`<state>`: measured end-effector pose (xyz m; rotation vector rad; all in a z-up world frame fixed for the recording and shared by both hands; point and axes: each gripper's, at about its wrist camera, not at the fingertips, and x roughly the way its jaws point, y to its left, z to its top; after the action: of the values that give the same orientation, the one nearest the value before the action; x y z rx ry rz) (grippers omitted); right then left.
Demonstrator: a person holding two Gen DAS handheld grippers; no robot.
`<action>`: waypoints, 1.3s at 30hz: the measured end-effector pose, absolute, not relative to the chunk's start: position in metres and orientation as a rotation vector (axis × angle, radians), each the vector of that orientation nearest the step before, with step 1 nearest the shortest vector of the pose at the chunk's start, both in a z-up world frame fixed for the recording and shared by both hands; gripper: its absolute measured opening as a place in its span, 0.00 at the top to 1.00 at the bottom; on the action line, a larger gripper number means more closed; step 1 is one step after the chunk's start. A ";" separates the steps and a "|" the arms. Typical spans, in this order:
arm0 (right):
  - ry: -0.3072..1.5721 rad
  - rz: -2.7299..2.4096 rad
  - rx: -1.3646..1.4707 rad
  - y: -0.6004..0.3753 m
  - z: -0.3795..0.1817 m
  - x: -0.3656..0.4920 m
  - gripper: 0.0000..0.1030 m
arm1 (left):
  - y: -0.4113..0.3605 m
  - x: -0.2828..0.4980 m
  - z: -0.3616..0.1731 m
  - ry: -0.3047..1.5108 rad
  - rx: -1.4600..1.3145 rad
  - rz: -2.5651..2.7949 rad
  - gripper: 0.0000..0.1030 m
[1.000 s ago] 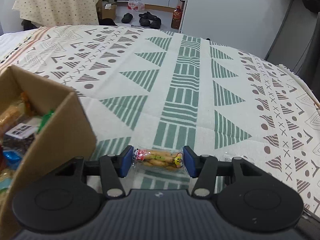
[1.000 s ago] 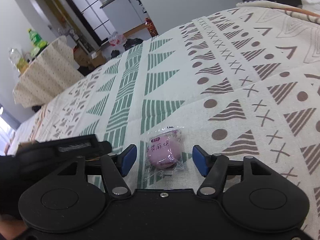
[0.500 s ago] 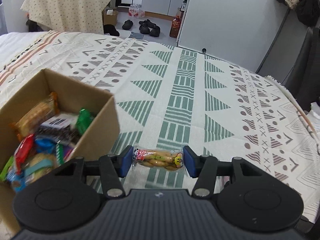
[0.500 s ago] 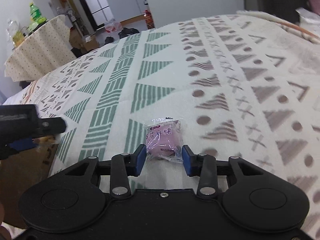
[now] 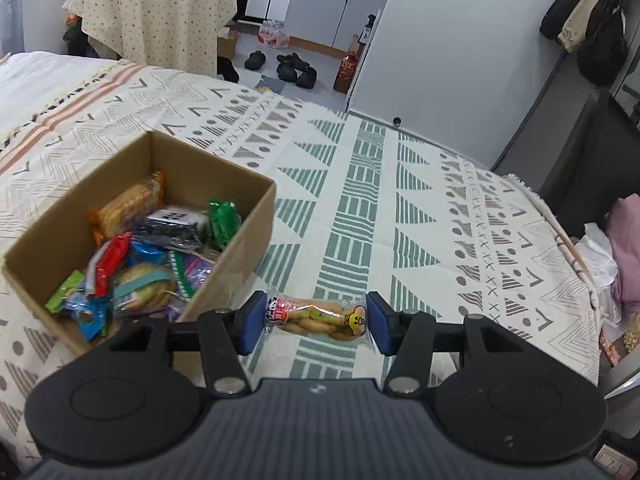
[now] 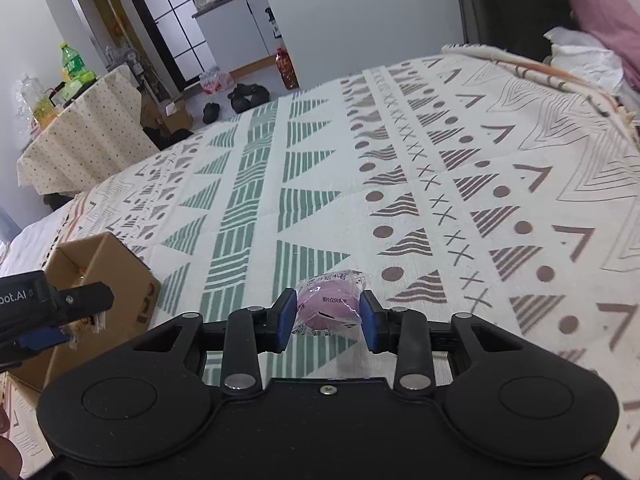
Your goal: Organize snacks
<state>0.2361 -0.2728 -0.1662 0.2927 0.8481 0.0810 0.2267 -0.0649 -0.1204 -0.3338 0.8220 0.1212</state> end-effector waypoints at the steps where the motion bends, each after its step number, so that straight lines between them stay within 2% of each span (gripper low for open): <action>1: 0.844 0.080 0.294 -0.272 -0.163 0.233 0.67 | -0.063 0.223 -0.117 0.814 -0.338 0.121 0.49; 19: 0.729 0.123 0.274 -0.241 -0.088 0.199 0.67 | -0.025 0.186 -0.059 0.684 -0.414 0.160 0.49; 35: 0.695 0.236 0.213 -0.178 -0.057 0.202 0.68 | 0.041 0.183 -0.049 0.654 -0.525 0.211 0.48; 36: 0.690 0.251 0.211 -0.174 -0.056 0.202 0.76 | 0.047 0.183 -0.050 0.653 -0.532 0.220 0.48; 37: 0.693 0.271 0.214 -0.169 -0.055 0.203 0.93 | 0.053 0.183 -0.050 0.650 -0.535 0.234 0.48; 39: 0.698 0.296 0.228 -0.160 -0.054 0.206 0.93 | 0.064 0.183 -0.051 0.647 -0.545 0.256 0.48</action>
<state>0.2057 -0.1599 -0.0539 0.2276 0.6978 0.2957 0.1829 0.0636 -0.0509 -0.5447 0.6469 0.2564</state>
